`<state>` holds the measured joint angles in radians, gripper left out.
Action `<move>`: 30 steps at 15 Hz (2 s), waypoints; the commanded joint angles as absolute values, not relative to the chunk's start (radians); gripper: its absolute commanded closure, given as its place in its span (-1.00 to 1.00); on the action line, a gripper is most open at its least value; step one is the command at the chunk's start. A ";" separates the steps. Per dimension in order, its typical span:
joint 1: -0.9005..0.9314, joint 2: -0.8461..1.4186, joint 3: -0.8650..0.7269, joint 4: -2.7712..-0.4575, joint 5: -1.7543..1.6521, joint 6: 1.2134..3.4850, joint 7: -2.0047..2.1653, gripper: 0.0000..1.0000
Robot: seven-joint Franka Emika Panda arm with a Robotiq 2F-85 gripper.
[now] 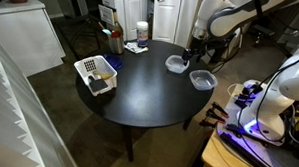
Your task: Pile up the containers
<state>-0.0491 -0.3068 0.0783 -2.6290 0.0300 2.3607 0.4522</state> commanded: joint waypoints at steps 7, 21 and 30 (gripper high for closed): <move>0.001 -0.013 0.078 -2.703 0.229 2.776 0.574 -1.00; 0.005 0.037 -0.034 -2.655 -0.474 2.633 1.254 -1.00; 0.006 0.111 -0.064 -2.674 -0.497 2.673 1.221 -0.21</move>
<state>-0.0050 0.0883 -0.0394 -2.6635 -0.4624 2.6475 1.2086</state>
